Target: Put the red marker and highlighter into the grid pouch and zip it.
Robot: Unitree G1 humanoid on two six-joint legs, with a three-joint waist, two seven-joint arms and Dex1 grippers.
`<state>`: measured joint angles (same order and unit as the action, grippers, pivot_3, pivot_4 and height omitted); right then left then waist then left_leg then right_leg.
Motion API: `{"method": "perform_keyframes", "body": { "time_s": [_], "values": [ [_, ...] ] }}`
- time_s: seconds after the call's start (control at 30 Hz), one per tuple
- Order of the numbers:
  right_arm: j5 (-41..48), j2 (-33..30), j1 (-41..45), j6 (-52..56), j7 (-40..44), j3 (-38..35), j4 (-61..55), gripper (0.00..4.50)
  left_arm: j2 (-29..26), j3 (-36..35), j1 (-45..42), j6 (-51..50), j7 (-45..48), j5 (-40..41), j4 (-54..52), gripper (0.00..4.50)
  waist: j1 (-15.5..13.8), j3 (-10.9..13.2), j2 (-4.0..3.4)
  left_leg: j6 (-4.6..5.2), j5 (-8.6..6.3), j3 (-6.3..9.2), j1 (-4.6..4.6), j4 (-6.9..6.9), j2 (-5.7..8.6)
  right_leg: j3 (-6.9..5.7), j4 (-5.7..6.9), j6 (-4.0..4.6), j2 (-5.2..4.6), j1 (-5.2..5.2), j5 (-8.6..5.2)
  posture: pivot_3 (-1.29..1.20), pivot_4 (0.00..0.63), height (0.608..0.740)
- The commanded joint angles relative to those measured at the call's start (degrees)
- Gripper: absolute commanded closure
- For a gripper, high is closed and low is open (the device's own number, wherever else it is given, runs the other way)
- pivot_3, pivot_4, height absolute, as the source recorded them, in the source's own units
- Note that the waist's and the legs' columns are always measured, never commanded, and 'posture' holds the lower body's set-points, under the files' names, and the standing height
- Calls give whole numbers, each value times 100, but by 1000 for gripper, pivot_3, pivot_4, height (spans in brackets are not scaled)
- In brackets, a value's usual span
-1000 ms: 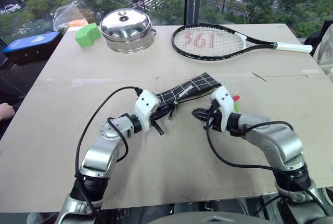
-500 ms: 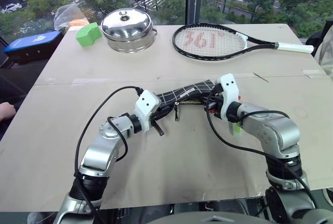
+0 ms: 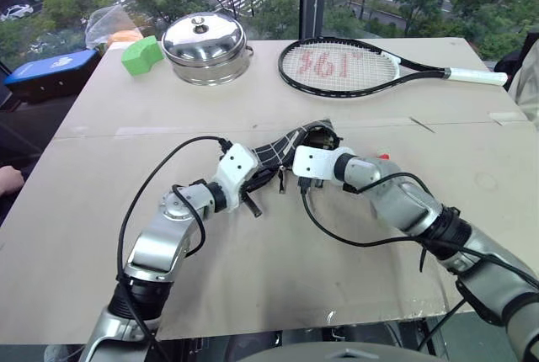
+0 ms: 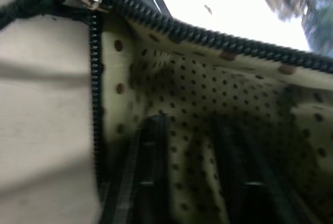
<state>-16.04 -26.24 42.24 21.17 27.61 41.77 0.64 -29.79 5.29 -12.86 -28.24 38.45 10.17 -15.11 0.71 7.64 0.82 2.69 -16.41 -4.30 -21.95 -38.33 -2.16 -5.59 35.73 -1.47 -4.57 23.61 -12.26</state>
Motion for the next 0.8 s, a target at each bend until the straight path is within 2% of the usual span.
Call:
{"method": "perform_keyframes", "body": {
  "time_s": [0.03, 0.13, 0.17, 0.27, 0.33, 0.57, 0.67, 0.8],
  "values": [
    [-372, -28, 141, -451, 169, -130, 74, 1300, -47, -57, 28, -37, -98, -35, -183, 4500, 2, 0, 0, 0, 0, 0, 0, 0, 0, 0, 0, 0, 0, 0, 0, 0, 150, 740],
    [-407, -243, -11, -610, 386, -408, -75, 233, -63, -116, 77, -31, -119, -16, -143, 4500, -7, 0, 0, -1, 0, 2, 0, 0, 0, 0, 0, 0, -1, -1, 0, 0, 150, 740],
    [-286, -314, -115, -573, 503, -574, -216, 40, -69, -131, 83, -27, -122, -7, -124, 4500, -8, 0, 1, -1, 0, 1, 0, 0, 0, 0, 0, 0, -2, -1, 0, 0, 150, 740],
    [738, -395, -644, 297, 1103, -1530, -1055, 40, -70, -179, 80, -42, -128, 35, -67, 4500, -56, 1, 2, -1, 0, 8, -3, 0, 0, 1, -4, 0, -6, -5, 0, 0, 150, 740],
    [1074, -552, -882, 743, 1356, -1996, -1496, 40, -83, -197, 66, -27, -121, 40, -35, 4500, -52, 2, 2, -1, 0, 5, -2, -1, 0, -1, -4, 1, -8, -6, 1, 0, 150, 740],
    [1638, -1083, -1780, 2742, 1306, -3496, -2752, 40, -101, -277, -28, 1, -135, 59, 111, 4500, -141, 2, 3, 11, -7, 12, -2, 0, 0, -3, -5, 3, -8, -6, 0, 0, 150, 740],
    [1718, -745, -2087, 3965, 829, -4007, -3176, 40, -98, -308, -31, -3, -137, 70, 116, 4500, -145, 1, 5, 24, -15, 9, -1, 0, 0, -2, -5, 5, -9, -5, 0, 0, 150, 740],
    [1746, 323, -2424, 5552, 85, -4573, -3803, 40, -120, -346, -17, -8, -101, 85, 125, 4500, -145, 1, 4, 25, -15, 11, -2, 1, -3, 8, 1, 6, -9, -2, 0, 0, 150, 740]
  ]
}}
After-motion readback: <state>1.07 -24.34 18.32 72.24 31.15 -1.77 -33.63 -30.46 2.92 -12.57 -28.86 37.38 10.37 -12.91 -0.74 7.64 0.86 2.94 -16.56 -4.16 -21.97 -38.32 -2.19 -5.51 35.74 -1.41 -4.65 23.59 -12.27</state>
